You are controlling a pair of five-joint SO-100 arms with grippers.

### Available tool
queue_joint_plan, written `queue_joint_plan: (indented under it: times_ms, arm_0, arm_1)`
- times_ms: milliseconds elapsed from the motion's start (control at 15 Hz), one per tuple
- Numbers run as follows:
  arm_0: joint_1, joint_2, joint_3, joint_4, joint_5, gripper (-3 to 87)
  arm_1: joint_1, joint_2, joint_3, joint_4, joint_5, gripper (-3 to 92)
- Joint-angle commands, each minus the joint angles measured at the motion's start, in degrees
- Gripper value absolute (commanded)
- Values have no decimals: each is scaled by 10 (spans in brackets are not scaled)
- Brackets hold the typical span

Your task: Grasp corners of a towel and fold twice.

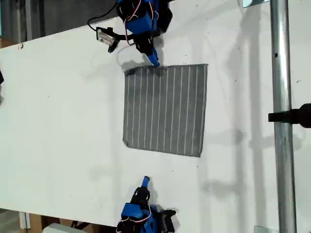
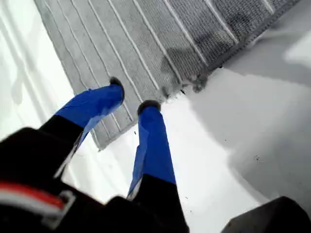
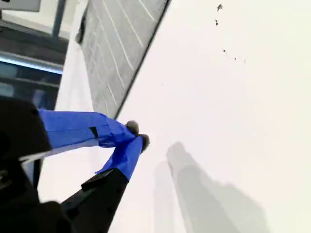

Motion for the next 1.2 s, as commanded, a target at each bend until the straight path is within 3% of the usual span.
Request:
queue_joint_plan:
  times_ms: [0, 467, 867, 1000, 1067, 1133]
  arm_0:
    - [-85, 4, 3, -27, -203, -27]
    - [-86, 4, 3, -27, -203, -27]
    - [-87, 4, 3, -26, -203, -27]
    - [-87, 4, 3, -26, -204, -27]
    - [-88, 4, 3, -27, -204, -27]
    - [-88, 4, 3, -27, -204, -27]
  arm_1:
    - [-31, -164, -140, -36, -13, -2]
    - [-54, -249, -192, -34, -47, -2]
    - [-270, -694, -536, -28, -55, -2]
    - [-313, -837, -708, 49, -51, -2]
    - [-317, -872, -778, 75, -51, 63]
    - [-318, -895, -826, 92, -53, 404]
